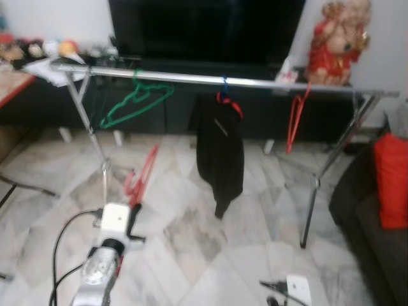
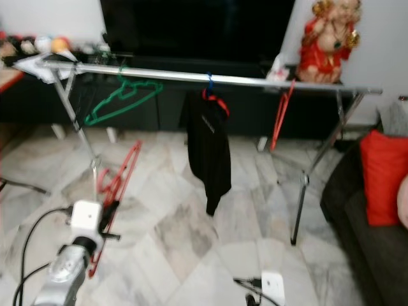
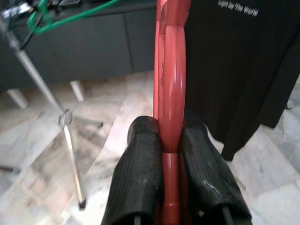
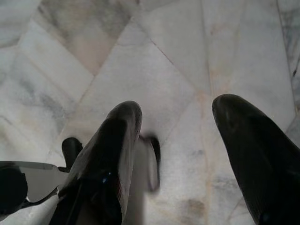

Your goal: Hang hanger

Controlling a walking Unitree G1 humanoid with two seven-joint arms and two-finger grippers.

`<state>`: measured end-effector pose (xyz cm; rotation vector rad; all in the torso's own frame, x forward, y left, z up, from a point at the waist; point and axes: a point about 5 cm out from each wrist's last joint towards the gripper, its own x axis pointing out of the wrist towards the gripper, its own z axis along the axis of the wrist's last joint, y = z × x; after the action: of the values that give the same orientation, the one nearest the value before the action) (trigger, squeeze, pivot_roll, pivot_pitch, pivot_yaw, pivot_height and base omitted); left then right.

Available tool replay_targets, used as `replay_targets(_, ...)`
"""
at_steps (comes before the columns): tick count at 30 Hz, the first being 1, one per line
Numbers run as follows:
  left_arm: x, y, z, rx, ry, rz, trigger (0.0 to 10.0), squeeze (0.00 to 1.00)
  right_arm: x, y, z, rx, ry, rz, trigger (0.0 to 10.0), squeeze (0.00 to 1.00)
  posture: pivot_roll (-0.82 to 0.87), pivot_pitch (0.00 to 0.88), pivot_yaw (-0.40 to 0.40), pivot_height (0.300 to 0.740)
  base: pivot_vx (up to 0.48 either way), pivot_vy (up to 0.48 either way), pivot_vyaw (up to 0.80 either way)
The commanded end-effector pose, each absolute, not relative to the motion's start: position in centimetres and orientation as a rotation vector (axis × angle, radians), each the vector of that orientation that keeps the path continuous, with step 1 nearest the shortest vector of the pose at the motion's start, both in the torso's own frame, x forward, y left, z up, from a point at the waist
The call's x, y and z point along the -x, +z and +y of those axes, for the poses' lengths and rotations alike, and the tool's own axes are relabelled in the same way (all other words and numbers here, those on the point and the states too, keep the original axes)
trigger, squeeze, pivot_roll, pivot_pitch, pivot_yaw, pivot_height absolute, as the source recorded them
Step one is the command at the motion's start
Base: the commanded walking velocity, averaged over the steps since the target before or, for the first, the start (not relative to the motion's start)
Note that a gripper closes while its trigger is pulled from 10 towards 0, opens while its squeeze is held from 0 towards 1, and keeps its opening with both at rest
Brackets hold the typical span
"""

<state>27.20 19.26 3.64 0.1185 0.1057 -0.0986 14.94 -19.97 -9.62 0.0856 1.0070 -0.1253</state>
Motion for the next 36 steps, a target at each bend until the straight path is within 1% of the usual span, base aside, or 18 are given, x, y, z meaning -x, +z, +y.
replay_targets(1,-27.4,3.8,18.5,-0.108,-0.116,0.101,10.0,0.00,-14.4,-9.7,-20.8,-0.078,-0.142,1.020,10.0,0.00,-0.15,0.000,-0.015,0.740,0.375,0.000,0.00)
replay_targets(5,-27.6,4.0,18.6,-0.101,-0.108,0.097,10.0,0.00,-14.3,-9.7,-20.8,-0.084,-0.143,1.019,10.0,0.00,-0.14,0.000,-0.014,0.740,0.371,0.000,0.00)
replay_targets(9,-27.7,4.1,18.7,-0.095,-0.101,0.096,10.0,0.00,-14.2,-10.0,-19.2,-0.070,-0.103,1.028,10.0,0.00,-0.14,0.000,-0.014,0.740,0.374,0.000,0.00)
replay_targets(11,-27.7,4.1,18.7,-0.095,-0.100,0.096,10.0,0.00,-14.2,-10.0,-19.1,-0.070,-0.101,1.028,10.0,0.00,-0.14,0.000,-0.014,0.740,0.375,0.000,0.00)
replay_targets(12,-27.7,4.2,18.8,-0.093,-0.096,0.096,10.0,0.00,-14.3,-10.1,-18.4,-0.073,-0.095,1.030,10.0,0.00,-0.14,0.000,-0.014,0.740,0.371,0.000,0.00)
replay_targets(14,-27.7,4.2,18.9,-0.093,-0.094,0.097,10.0,0.00,-14.3,-10.1,-18.2,-0.070,-0.085,1.028,10.0,0.00,-0.14,0.000,-0.015,0.740,0.371,0.000,0.43)
replay_targets(18,-27.7,4.1,19.0,-0.094,-0.091,0.100,10.0,0.00,-14.2,-10.1,-18.7,-0.112,-0.111,1.026,10.0,0.00,-0.14,0.000,-0.015,0.740,0.369,0.000,0.27)
replay_targets(20,-27.7,4.1,19.0,-0.094,-0.089,0.101,10.0,0.00,-14.2,-10.1,-18.9,-0.087,-0.105,1.031,10.0,0.00,-0.14,0.000,-0.015,0.740,0.371,0.000,0.00)
replay_targets(36,-27.6,4.0,18.7,-0.089,-0.092,0.111,10.0,0.00,-13.7,-10.2,-19.1,-0.101,-0.141,1.040,10.0,0.00,-0.14,0.000,-0.018,0.740,0.364,0.000,0.00)
